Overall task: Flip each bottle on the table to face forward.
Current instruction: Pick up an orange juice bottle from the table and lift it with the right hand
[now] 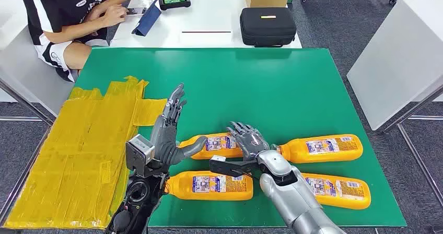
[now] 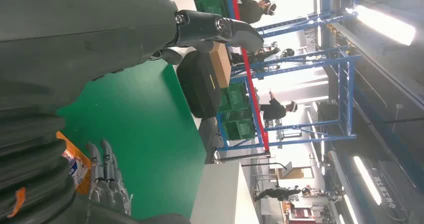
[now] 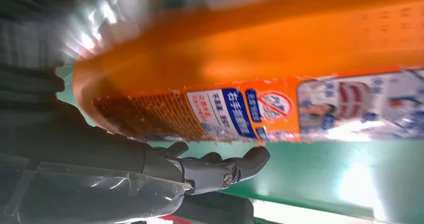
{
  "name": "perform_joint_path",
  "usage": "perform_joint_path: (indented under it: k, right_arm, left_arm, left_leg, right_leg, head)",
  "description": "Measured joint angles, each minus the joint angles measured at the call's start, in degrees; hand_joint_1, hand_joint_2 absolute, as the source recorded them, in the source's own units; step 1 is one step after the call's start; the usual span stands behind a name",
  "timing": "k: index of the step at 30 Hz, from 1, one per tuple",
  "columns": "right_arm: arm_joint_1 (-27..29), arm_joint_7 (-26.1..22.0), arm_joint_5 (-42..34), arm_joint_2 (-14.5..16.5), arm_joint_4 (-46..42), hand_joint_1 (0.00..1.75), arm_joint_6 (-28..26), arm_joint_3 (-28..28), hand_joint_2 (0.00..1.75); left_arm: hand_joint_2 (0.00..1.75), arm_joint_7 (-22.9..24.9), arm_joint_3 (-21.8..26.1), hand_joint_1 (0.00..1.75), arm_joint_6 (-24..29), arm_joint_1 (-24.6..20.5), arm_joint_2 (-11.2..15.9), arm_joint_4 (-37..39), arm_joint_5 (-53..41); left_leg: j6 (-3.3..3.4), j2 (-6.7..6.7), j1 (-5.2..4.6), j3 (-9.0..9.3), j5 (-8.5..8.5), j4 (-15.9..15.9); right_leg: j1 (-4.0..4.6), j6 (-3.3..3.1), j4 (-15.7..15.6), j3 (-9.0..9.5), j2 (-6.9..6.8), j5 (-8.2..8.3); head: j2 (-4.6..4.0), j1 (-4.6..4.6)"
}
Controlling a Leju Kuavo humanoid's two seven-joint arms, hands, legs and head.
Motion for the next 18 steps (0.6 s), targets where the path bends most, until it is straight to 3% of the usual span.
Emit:
perform_joint_path:
  k: [4,13,14,17,18]
  right_arm:
    - [-1.01,0.98,0.1,0.33,2.21,0.34,-1.26,0.0,1.75]
    - [-1.91,3.09,1.16,0.87,4.71,0.41,-4.46,0.0,1.75]
    - [-1.92,3.14,1.18,0.9,4.87,0.56,-4.52,0.0,1.75]
    - [-2.05,3.28,1.22,0.92,5.25,1.32,-4.75,0.0,1.75]
    - [-2.09,3.36,1.27,0.93,5.32,1.48,-4.93,0.0,1.75]
  left_arm:
    - [1.75,-0.1,0.0,0.0,0.04,-0.15,0.0,0.13,0.0]
    - [1.75,-0.14,0.0,0.0,0.15,-0.16,0.0,0.15,0.02]
    - [1.75,-0.14,0.0,0.0,0.15,-0.16,0.0,0.15,0.02]
    - [1.75,-0.15,0.0,0.0,0.15,-0.16,0.0,0.15,0.02]
    - [1.75,-0.15,0.0,0.0,0.15,-0.16,0.0,0.15,0.02]
  left_leg:
    - [0.0,-0.01,0.0,0.0,0.0,0.0]
    - [0.0,-0.01,0.01,-0.01,0.0,0.0]
    - [0.0,-0.01,0.01,-0.01,0.0,0.0]
    - [0.0,-0.01,0.0,-0.01,0.0,0.0]
    - [0.0,-0.01,0.0,0.0,0.0,0.0]
  right_leg:
    - [0.0,0.0,0.0,0.0,0.0,0.0]
    - [0.01,0.0,0.0,-0.01,0.0,0.0]
    - [0.01,0.0,0.0,-0.01,0.0,0.0]
    - [0.0,0.0,0.0,0.0,0.0,0.0]
    - [0.0,0.0,0.0,0.0,0.0,0.0]
  head:
    - [0.0,-0.01]
    - [0.0,-0.01]
    - [0.0,0.01]
    - [0.0,0.01]
    - [0.0,0.01]
